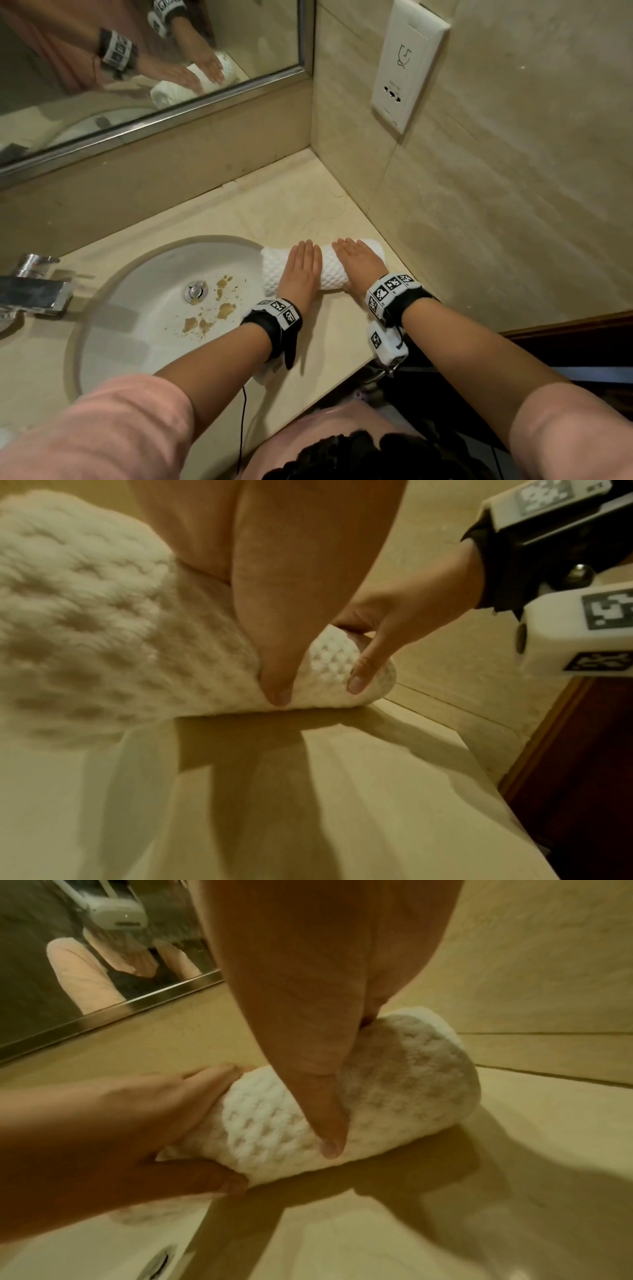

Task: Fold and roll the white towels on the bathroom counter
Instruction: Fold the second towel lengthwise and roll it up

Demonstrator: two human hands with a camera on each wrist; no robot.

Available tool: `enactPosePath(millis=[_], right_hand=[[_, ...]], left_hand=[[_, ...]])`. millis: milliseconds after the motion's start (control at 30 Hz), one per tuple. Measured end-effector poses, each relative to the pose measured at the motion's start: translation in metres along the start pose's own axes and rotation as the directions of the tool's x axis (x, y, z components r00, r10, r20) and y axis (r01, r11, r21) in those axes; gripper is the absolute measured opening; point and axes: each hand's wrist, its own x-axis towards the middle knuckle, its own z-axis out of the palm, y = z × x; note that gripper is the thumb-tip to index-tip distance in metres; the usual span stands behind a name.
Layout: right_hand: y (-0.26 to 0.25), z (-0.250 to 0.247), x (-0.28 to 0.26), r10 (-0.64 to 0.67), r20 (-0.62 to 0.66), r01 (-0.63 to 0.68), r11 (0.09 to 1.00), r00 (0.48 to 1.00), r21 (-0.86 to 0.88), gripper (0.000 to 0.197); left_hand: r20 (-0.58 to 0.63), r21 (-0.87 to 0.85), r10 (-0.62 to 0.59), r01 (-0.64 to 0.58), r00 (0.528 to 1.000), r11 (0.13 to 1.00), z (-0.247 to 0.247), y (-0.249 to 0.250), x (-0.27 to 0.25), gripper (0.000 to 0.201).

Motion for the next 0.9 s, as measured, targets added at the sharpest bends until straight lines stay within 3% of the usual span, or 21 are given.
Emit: enactPosePath(millis=[100, 200, 300, 367, 400, 467, 500, 600, 667, 733, 767, 833, 900], right_hand=[[0.001, -0.005, 0.004, -0.015, 0.005, 0.015, 1.0, 1.0, 0.018, 0.096], [0.001, -0.02, 0.008, -0.017, 0.027, 0.015, 0.996, 0.999, 0.082, 0.093], [0.004, -0.03, 0.008, 0.041, 0.091, -0.068, 0.947, 0.995, 0.315, 0.084], [0.01, -0.026, 0.006, 0.204, 0.048, -0.201, 0.848, 0.978, 0.491, 0.071], [0.013, -0.021, 0.004, 0.341, 0.019, -0.292, 0.774, 0.94, 0.561, 0.068], [0.016, -0.013, 0.002, 0.576, 0.073, -0.46, 0.565, 0.814, 0.685, 0.074], [0.016, -0.01, 0.002, 0.625, 0.153, -0.516, 0.454, 0.766, 0.726, 0.081], [0.02, -0.012, 0.004, 0.595, 0.394, -0.628, 0.253, 0.701, 0.736, 0.1], [0.026, -0.019, 0.002, 0.557, 0.456, -0.656, 0.227, 0.694, 0.72, 0.101], [0.03, -0.024, 0.003, 0.546, 0.478, -0.669, 0.221, 0.687, 0.71, 0.104], [0.031, -0.025, 0.004, 0.548, 0.482, -0.673, 0.217, 0.683, 0.707, 0.106], [0.036, -0.02, 0.009, 0.558, 0.486, -0.682, 0.212, 0.673, 0.7, 0.114], [0.039, -0.019, 0.012, 0.557, 0.497, -0.686, 0.193, 0.665, 0.702, 0.116]], left_hand=[[0.031, -0.037, 0.009, -0.008, 0.999, 0.999, -0.005, -0.008, 0.007, 0.063], [0.107, -0.113, 0.046, -0.033, 0.993, 0.993, -0.014, -0.02, 0.02, 0.058], [0.175, -0.126, 0.077, -0.055, 0.982, 0.991, -0.021, -0.029, 0.029, 0.063], [0.192, -0.183, 0.093, -0.057, 0.977, 0.981, -0.023, -0.034, 0.033, 0.063], [0.192, -0.213, 0.105, -0.063, 0.976, 0.975, -0.024, -0.035, 0.033, 0.064], [0.172, -0.251, 0.135, -0.089, 0.976, 0.964, -0.024, -0.038, 0.032, 0.07], [0.152, -0.278, 0.15, -0.103, 0.977, 0.955, -0.023, -0.04, 0.031, 0.076], [0.045, -0.47, 0.173, -0.132, 0.984, 0.873, -0.016, -0.051, 0.026, 0.082], [-0.037, -0.632, 0.163, -0.15, 0.986, 0.761, -0.01, -0.064, 0.024, 0.065], [-0.114, -0.653, 0.154, -0.191, 0.981, 0.733, -0.007, -0.074, 0.02, 0.059], [-0.134, -0.627, 0.136, -0.19, 0.982, 0.755, -0.005, -0.078, 0.02, 0.065], [-0.082, -0.632, -0.01, -0.045, 0.997, 0.773, -0.003, -0.083, 0.016, 0.078], [0.029, -0.742, -0.244, 0.185, 0.969, 0.644, 0.0, -0.086, 0.012, 0.084]])
